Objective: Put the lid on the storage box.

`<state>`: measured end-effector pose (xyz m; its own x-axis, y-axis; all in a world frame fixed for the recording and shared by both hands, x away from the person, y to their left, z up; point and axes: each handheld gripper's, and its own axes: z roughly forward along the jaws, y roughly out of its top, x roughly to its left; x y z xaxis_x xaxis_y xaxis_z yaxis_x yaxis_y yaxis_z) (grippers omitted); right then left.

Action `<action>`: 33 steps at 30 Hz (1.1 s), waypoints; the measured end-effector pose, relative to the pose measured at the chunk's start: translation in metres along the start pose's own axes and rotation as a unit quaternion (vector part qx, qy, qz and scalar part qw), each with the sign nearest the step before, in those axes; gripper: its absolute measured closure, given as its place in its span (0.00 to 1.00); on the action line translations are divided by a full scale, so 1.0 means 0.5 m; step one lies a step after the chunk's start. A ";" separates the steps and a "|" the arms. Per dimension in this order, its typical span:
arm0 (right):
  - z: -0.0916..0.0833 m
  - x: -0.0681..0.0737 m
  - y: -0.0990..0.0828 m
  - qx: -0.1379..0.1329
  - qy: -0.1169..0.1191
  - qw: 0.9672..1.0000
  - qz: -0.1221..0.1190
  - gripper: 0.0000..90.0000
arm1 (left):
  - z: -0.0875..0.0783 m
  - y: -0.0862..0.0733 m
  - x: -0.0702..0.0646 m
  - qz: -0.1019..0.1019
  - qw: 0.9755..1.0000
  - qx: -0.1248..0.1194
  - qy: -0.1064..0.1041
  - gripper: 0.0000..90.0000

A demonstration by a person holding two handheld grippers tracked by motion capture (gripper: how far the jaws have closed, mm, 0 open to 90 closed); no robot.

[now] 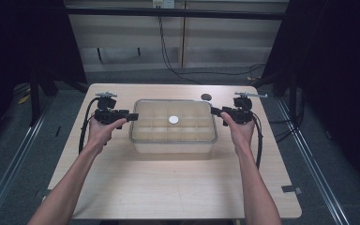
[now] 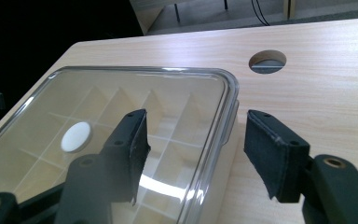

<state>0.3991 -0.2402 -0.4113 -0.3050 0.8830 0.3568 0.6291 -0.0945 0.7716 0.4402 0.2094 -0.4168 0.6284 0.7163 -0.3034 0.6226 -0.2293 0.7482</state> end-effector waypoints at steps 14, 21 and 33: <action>-0.075 0.037 -0.031 -0.015 0.037 0.998 -0.039 0.41 | -0.077 -0.033 -0.036 0.032 0.999 -0.024 0.012 0.50; -0.119 0.054 -0.047 -0.015 0.046 0.997 -0.054 0.35 | -0.113 -0.065 -0.045 0.036 0.999 -0.026 0.015 0.47; -0.185 0.067 -0.110 -0.012 0.055 0.996 -0.067 0.32 | -0.162 -0.142 -0.051 0.034 0.999 -0.010 0.012 0.46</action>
<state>0.2881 -0.2482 -0.3930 -0.4627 0.8328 0.3040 0.5601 0.0089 0.8284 0.3425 0.2607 -0.4144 0.6569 0.7155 -0.2376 0.5698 -0.2648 0.7780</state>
